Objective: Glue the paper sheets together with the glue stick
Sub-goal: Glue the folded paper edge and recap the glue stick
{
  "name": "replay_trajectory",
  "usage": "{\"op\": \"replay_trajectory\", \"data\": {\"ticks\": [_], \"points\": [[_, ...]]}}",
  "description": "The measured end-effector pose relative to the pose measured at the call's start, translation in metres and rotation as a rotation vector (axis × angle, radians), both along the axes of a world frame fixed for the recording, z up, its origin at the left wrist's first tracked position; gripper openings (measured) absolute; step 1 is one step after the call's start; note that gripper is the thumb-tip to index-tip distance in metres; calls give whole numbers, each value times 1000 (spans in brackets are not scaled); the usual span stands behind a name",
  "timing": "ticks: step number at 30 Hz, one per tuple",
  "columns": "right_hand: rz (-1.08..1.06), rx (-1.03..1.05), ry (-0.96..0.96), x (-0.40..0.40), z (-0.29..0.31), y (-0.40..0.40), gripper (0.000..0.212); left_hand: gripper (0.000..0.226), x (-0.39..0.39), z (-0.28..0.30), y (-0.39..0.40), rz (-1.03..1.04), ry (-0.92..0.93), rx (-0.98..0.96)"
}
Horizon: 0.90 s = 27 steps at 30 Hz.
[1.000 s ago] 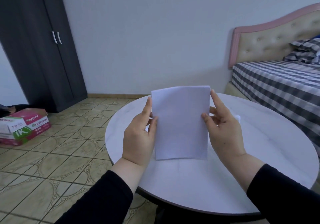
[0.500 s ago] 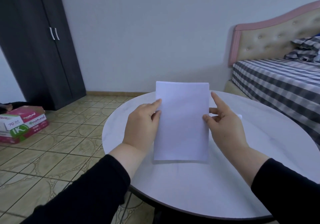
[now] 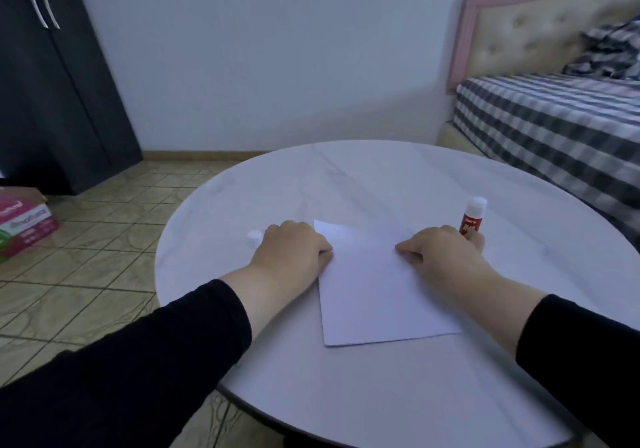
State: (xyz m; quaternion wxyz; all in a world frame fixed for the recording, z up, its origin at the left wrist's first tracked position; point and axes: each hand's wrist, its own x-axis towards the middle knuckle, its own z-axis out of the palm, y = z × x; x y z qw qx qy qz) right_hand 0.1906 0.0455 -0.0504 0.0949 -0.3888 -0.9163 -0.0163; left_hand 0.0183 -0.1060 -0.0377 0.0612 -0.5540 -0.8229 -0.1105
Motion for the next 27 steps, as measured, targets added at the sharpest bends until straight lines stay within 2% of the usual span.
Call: {"op": "replay_trajectory", "data": {"ticks": [4, 8, 15, 17, 22, 23, 27], "points": [[26, -114, 36, 13, 1, -4, 27, 32, 2, -2, -4, 68, -86, -72], [-12, -205, 23, 17, 0, -8, 33, 43, 8, -7, -8, 68, -62, -83], [2, -187, 71, 23, -3, -22, 35, 40, 25, -20, -22, 104, -97, 8], [-20, -229, 206, 28, -1, -23, 33, 37, 24, -18, -25, 107, -101, 13], [-247, -313, 754, 51, -1, -16, 9, 38, -9, -6, -37, 250, -110, 202], [-311, -331, 822, 53, -2, -13, 10, 41, -17, -6, -38, 279, -100, 229], [-454, -445, 951, 45, -2, 1, 43, 64, -39, -8, -33, 337, -85, 191]]}}
